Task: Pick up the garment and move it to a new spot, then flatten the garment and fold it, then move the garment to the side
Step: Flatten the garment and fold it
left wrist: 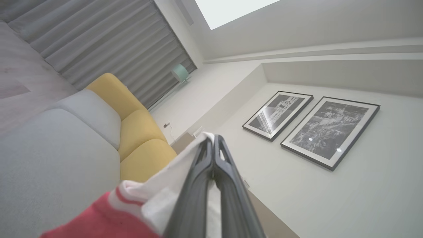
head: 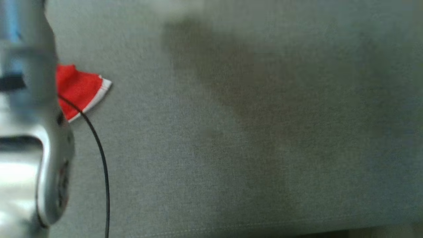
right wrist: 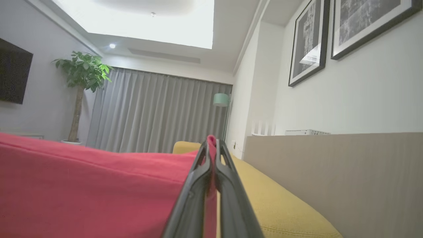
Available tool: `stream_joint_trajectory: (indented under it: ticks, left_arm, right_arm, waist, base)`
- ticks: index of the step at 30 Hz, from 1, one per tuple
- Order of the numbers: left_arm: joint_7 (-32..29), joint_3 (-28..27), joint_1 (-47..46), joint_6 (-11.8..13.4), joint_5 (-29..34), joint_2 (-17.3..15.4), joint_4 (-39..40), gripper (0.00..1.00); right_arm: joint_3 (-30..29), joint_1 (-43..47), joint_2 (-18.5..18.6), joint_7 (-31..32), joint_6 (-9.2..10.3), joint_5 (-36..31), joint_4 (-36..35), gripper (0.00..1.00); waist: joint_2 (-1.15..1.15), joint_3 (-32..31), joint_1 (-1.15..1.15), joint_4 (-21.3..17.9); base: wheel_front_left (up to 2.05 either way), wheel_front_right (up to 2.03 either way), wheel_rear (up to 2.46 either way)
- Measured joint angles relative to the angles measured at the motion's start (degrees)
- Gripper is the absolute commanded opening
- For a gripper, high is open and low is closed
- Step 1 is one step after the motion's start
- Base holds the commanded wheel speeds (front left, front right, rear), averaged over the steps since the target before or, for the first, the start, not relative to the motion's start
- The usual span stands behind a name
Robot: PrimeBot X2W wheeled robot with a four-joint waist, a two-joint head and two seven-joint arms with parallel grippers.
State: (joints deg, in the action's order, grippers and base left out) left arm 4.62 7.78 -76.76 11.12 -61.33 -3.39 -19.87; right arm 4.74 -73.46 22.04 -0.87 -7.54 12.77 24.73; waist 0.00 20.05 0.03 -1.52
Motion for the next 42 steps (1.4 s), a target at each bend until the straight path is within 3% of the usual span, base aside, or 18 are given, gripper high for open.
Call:
stream_joint_trajectory:
  ticks: [4, 7, 13, 19, 27, 42]
  left_arm:
    - [2.05, -0.49, -5.02, -5.47, 0.09, 0.01, -6.83, 0.0]
    - [3.37, 0.78, -5.11, -8.15, 1.25, -0.1, -11.18, 0.0]
    - [5.58, 3.18, -1.3, -12.66, 3.11, -0.4, -17.4, 0.0]
    - [5.43, 8.75, 9.73, -16.55, 5.75, -1.11, -22.23, 0.0]
    - [-0.14, 14.13, 27.69, -18.24, 3.1, -7.05, -25.03, 0.0]
    - [-13.28, 25.26, 48.61, -18.26, -6.05, -17.91, -8.67, 0.0]
  right_arm:
    - [-0.57, -5.98, -1.78, -6.66, 0.0, 0.03, 9.54, 0.0]
    - [-0.76, -6.03, -3.49, -9.46, 0.0, 2.38, 15.74, 0.0]
    - [2.89, -2.87, -3.75, -10.95, 0.0, 7.98, 24.16, 0.0]
    - [7.71, 5.88, -3.47, -8.65, 0.0, 13.6, 30.87, 0.0]
    - [19.38, 16.07, -1.44, -2.49, 0.0, 18.13, 33.83, 0.0]
    - [34.56, 28.76, 6.33, 4.15, 0.0, 26.92, 30.31, 0.0]
  waist:
    - [0.0, 4.25, 0.0, 0.03]
    - [0.0, 6.33, 0.0, 0.43]
    - [0.0, 7.82, -0.02, 2.5]
    - [0.0, 6.13, -0.03, 3.77]
    - [0.0, -0.15, -0.03, 4.14]
    - [0.0, -10.46, -0.03, 5.69]
  base:
    - [0.0, 0.0, 0.0]
    - [0.0, 0.0, 0.0]
    - [0.0, 0.0, 0.0]
    - [0.0, 0.0, 0.0]
    - [0.0, 0.0, 0.0]
    - [0.0, 0.0, 0.0]
